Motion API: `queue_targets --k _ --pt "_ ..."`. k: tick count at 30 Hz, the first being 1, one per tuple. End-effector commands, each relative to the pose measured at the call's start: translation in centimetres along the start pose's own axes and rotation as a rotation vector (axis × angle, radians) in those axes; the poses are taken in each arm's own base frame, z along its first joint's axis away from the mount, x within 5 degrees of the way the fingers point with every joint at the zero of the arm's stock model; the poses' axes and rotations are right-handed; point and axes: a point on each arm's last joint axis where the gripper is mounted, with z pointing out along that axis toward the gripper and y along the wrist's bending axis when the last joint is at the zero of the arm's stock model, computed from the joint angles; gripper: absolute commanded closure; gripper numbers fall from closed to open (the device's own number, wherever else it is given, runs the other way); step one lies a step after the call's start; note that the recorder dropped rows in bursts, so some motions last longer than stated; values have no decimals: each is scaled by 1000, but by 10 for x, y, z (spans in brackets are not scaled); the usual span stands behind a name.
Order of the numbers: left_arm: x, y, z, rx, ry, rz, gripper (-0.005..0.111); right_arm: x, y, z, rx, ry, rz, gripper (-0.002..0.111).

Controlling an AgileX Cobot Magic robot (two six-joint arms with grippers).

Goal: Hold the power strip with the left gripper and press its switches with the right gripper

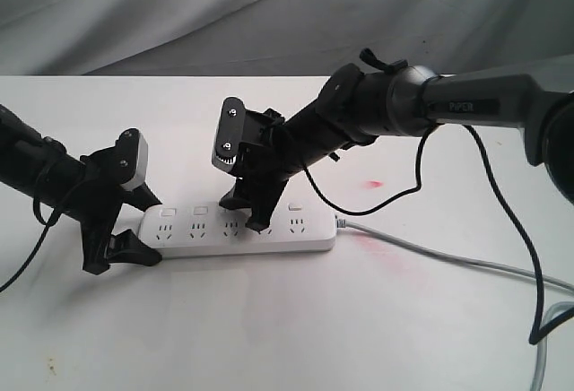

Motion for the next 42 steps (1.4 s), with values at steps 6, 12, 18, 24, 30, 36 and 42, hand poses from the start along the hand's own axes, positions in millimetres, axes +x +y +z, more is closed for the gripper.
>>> queue_targets --k 6,12,18,24,30,36,42 --pt "-3 1 1 -1 -6 9 37 13 10 14 -71 38 -16 57" --pt "-3 1 1 -1 -6 9 37 17 7 12 -67 53 -28 57" --pt "-3 1 1 -1 -6 9 37 22 5 12 -64 65 -24 57" --pt "-3 1 1 -1 -6 9 37 28 8 18 -85 73 -15 57" --pt "-3 1 1 -1 -6 9 37 31 9 19 -88 79 -12 57" --pt "-3 1 1 -1 -6 9 37 43 7 17 -91 95 17 57" --pt "-3 1 1 -1 -6 9 37 48 10 21 -99 104 27 57"
